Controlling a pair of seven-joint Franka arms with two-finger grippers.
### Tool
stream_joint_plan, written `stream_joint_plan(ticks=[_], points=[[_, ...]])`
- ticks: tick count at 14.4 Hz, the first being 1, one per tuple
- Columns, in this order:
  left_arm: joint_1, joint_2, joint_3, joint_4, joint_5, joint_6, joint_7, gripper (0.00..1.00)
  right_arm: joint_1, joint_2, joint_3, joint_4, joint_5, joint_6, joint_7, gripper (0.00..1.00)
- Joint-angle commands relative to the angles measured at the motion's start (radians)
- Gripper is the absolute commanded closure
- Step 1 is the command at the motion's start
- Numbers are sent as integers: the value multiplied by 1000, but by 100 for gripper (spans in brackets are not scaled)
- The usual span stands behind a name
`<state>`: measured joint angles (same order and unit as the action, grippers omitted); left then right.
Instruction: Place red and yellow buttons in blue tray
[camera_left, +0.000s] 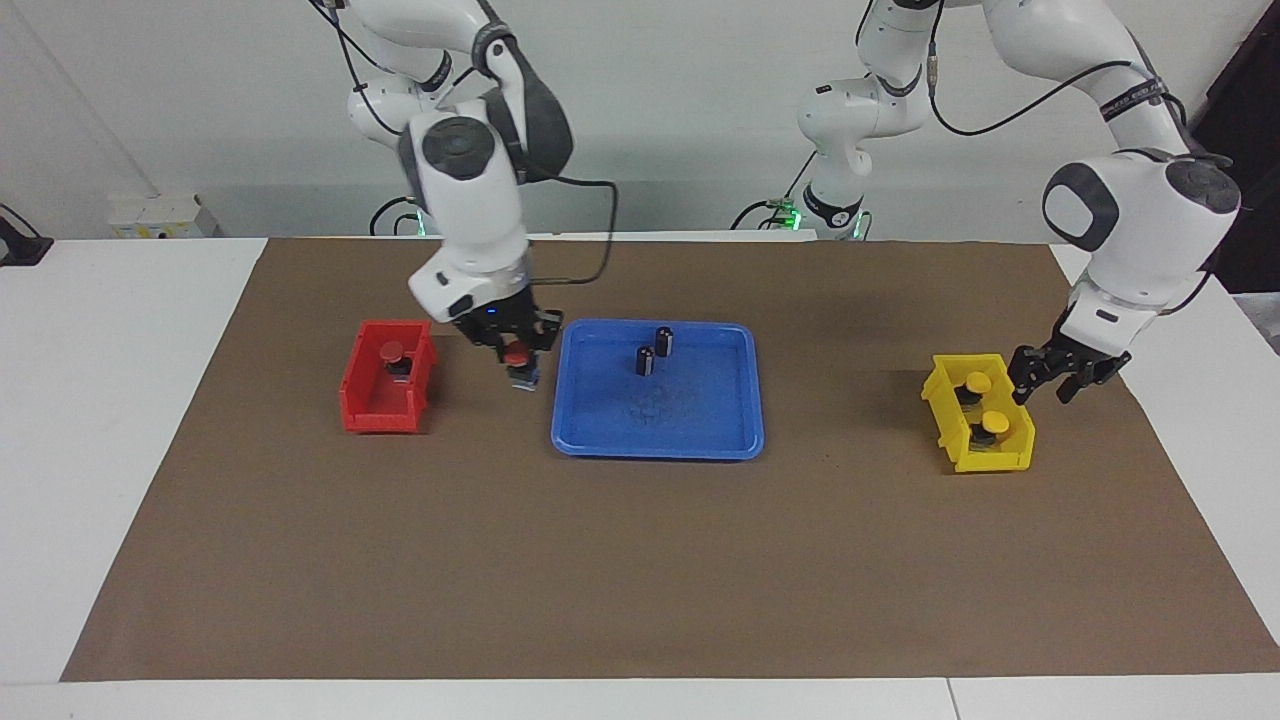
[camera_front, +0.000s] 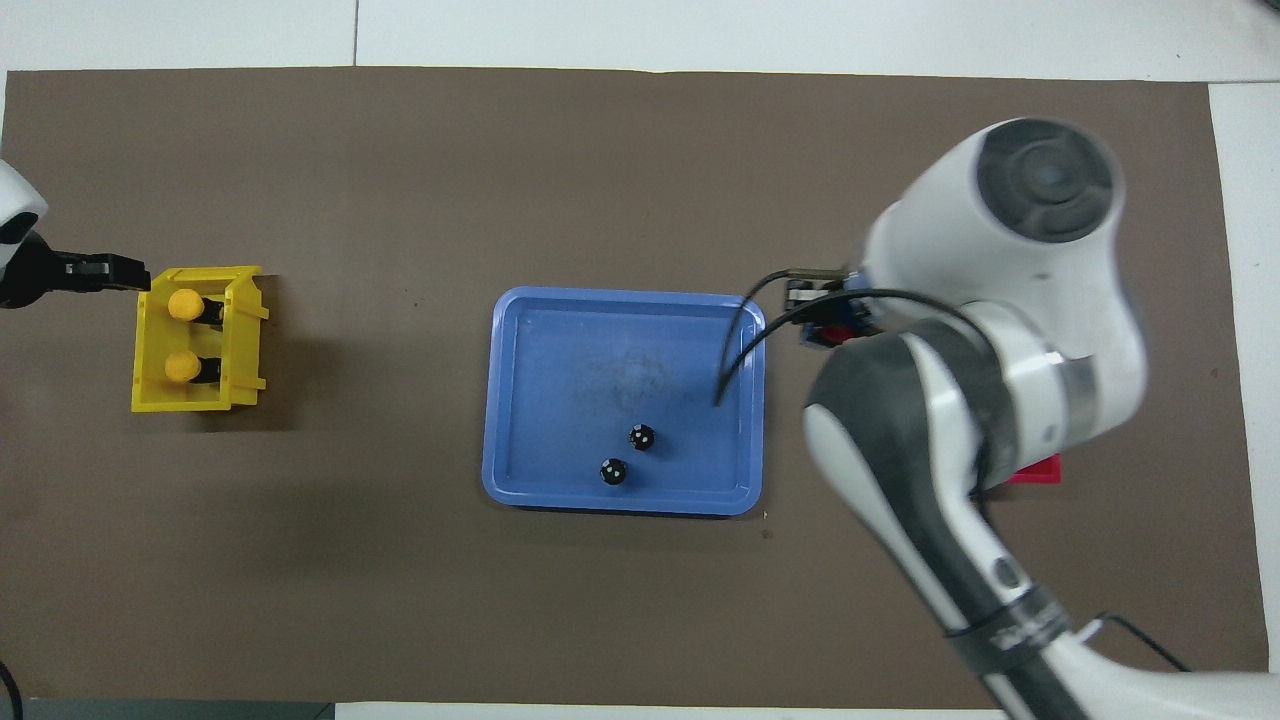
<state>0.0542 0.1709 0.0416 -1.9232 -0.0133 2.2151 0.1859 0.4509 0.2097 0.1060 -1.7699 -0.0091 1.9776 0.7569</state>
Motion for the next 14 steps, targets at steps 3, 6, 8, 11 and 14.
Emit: stream_joint_plan(ticks=[3, 6, 8, 11, 14], points=[[-25, 13, 6, -36, 19, 35, -23, 37, 49, 103, -8, 32, -49, 66, 52, 72], [-25, 16, 4, -71, 19, 77, -23, 37, 67, 146, -8, 27, -48, 136, 85, 72], [-25, 16, 4, -91, 19, 90, -22, 37, 87, 163, -8, 24, -48, 155, 98, 72], [-30, 13, 3, -125, 19, 118, -23, 37, 86, 162, -8, -3, -48, 199, 98, 69], [-45, 18, 4, -126, 15, 139, -58, 55, 74, 160, -8, -7, -48, 202, 96, 28]])
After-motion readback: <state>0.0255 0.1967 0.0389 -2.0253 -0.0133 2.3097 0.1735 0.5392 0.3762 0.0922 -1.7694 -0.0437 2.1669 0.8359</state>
